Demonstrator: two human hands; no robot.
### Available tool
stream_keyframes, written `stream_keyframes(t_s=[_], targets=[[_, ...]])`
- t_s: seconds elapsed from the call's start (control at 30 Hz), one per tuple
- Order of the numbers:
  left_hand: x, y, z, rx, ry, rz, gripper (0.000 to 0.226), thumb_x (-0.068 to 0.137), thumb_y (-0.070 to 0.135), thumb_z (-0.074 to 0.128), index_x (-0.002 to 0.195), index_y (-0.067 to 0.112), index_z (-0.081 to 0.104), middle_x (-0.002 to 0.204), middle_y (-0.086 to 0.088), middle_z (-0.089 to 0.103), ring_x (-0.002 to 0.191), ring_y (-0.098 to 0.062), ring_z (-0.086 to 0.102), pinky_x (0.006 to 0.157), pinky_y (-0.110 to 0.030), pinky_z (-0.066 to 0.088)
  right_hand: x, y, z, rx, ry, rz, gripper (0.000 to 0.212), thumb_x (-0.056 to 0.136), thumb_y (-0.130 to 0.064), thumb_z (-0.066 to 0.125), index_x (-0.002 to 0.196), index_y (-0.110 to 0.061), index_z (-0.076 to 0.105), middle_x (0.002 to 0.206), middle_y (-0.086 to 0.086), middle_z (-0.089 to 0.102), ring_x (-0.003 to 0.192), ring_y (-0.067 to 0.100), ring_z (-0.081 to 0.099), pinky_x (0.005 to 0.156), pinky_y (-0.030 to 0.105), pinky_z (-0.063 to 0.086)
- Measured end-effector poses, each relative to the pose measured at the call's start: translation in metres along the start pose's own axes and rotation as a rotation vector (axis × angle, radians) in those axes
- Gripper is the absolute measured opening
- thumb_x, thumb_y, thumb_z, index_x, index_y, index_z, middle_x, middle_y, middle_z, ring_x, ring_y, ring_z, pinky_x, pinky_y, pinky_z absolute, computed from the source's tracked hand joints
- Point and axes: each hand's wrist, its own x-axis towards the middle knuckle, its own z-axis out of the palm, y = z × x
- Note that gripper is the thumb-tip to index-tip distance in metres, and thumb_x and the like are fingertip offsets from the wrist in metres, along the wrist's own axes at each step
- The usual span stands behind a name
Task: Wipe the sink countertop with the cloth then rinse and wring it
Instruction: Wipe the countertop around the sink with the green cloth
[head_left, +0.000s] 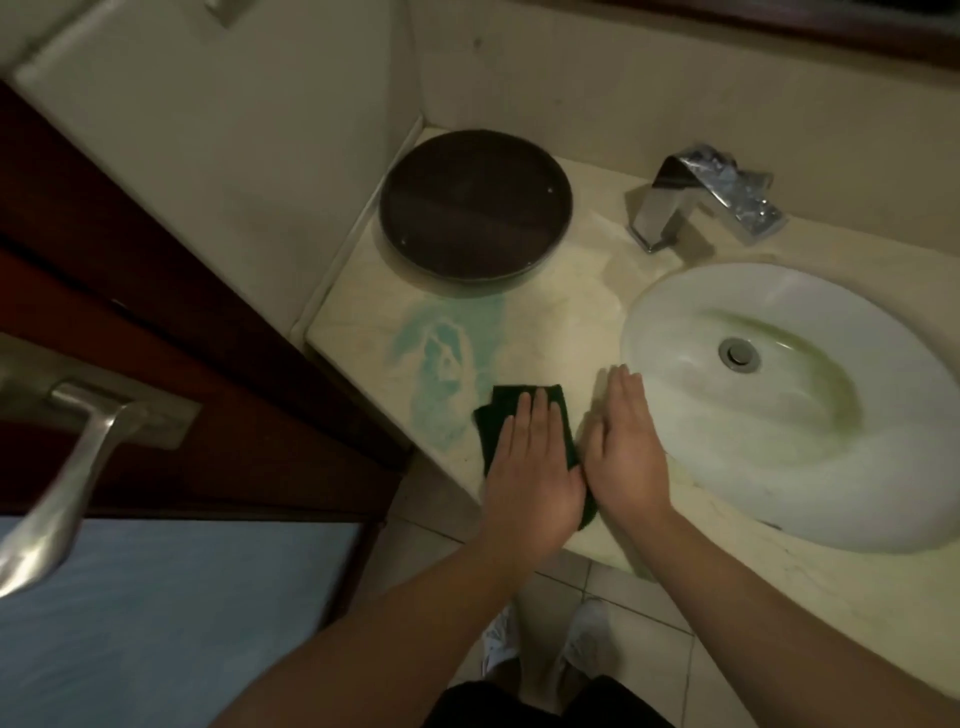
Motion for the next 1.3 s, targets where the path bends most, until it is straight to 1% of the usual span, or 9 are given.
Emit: stream_keyframes(t_s=[0.1, 0.17, 0.3, 0.43, 0.6, 0.83, 1.03, 1.17, 1.3], targets=[[-0.009, -0.018, 0.003, 0.041, 0.056, -0.189, 0.074, 0.09, 0.04, 0.022, 0.151, -0.002, 0.021, 0.16, -0.02, 0.017, 0.149, -0.032, 0.018, 0.122, -0.043, 0.008, 0.011, -0.002, 0.019, -0.127, -0.069, -0.082, 0.054, 0.096, -0.008, 0.042, 0.147, 0.004, 0.032, 0.155, 0.02, 0.031, 0.147, 0.029, 0.022, 0.121, 0.035, 0.015], [-0.006, -0.031, 0.001, -0.006, 0.112, -0.34, 0.074, 0.09, 0.037, 0.025, 0.151, -0.004, 0.019, 0.16, -0.021, 0.017, 0.149, -0.034, 0.018, 0.121, -0.044, 0.01, 0.014, -0.006, 0.027, -0.211, -0.086, -0.093, 0.054, 0.094, -0.011, 0.043, 0.146, 0.004, 0.034, 0.153, 0.021, 0.033, 0.145, 0.034, 0.025, 0.12, 0.043, 0.021], [0.019, -0.064, -0.018, -0.064, 0.169, -0.59, 0.074, 0.093, 0.038, 0.02, 0.152, -0.004, 0.01, 0.162, -0.021, 0.009, 0.15, -0.033, 0.007, 0.122, -0.044, 0.006, 0.013, -0.008, 0.027, -0.292, -0.073, -0.093, 0.055, 0.097, -0.019, 0.037, 0.148, 0.001, 0.031, 0.156, 0.017, 0.029, 0.147, 0.031, 0.022, 0.12, 0.044, 0.021], [0.057, -0.109, -0.038, -0.029, 0.175, -0.693, 0.071, 0.099, 0.037, 0.025, 0.153, -0.003, 0.003, 0.163, -0.02, 0.002, 0.151, -0.032, -0.001, 0.122, -0.042, 0.0, 0.014, -0.008, 0.026, -0.306, -0.09, -0.082, 0.057, 0.096, -0.021, 0.033, 0.149, -0.002, 0.029, 0.158, 0.015, 0.027, 0.148, 0.028, 0.019, 0.121, 0.041, 0.018], [0.105, -0.137, -0.052, 0.011, 0.169, -0.651, 0.07, 0.099, 0.037, 0.022, 0.153, -0.004, 0.002, 0.163, -0.02, 0.001, 0.151, -0.032, -0.002, 0.123, -0.043, 0.002, 0.015, -0.009, 0.024, -0.303, -0.1, -0.071, 0.057, 0.096, -0.02, 0.036, 0.149, -0.002, 0.029, 0.158, 0.014, 0.028, 0.148, 0.028, 0.019, 0.121, 0.04, 0.018], [0.146, -0.091, -0.044, 0.061, 0.13, -0.508, 0.069, 0.1, 0.037, 0.02, 0.152, -0.005, 0.003, 0.162, -0.022, 0.003, 0.15, -0.033, 0.002, 0.123, -0.044, 0.005, 0.014, -0.011, 0.025, -0.296, -0.111, -0.046, 0.056, 0.098, -0.022, 0.034, 0.151, -0.004, 0.027, 0.159, 0.012, 0.025, 0.149, 0.026, 0.016, 0.121, 0.038, 0.012], [0.147, -0.078, -0.037, 0.082, 0.151, -0.486, 0.069, 0.099, 0.037, 0.021, 0.152, -0.006, 0.006, 0.161, -0.024, 0.006, 0.15, -0.035, 0.004, 0.122, -0.045, 0.008, 0.016, -0.013, 0.025, -0.297, -0.112, -0.021, 0.056, 0.1, -0.024, 0.032, 0.153, -0.008, 0.023, 0.161, 0.009, 0.02, 0.15, 0.022, 0.011, 0.122, 0.034, 0.007], [0.143, -0.063, -0.037, 0.071, 0.169, -0.412, 0.067, 0.098, 0.034, 0.025, 0.152, -0.005, 0.014, 0.16, -0.024, 0.015, 0.149, -0.035, 0.01, 0.122, -0.045, 0.011, 0.016, -0.013, 0.026, -0.283, -0.12, -0.022, 0.057, 0.099, -0.024, 0.03, 0.153, -0.008, 0.022, 0.162, 0.009, 0.018, 0.15, 0.022, 0.01, 0.122, 0.036, 0.009], [0.147, -0.05, -0.035, 0.081, 0.168, -0.268, 0.065, 0.093, 0.032, 0.021, 0.149, -0.002, 0.026, 0.154, -0.021, 0.032, 0.145, -0.035, 0.023, 0.121, -0.045, 0.017, 0.016, -0.013, 0.027, -0.285, -0.114, -0.027, 0.057, 0.098, -0.023, 0.029, 0.153, -0.007, 0.023, 0.161, 0.009, 0.02, 0.15, 0.022, 0.011, 0.122, 0.036, 0.009]])
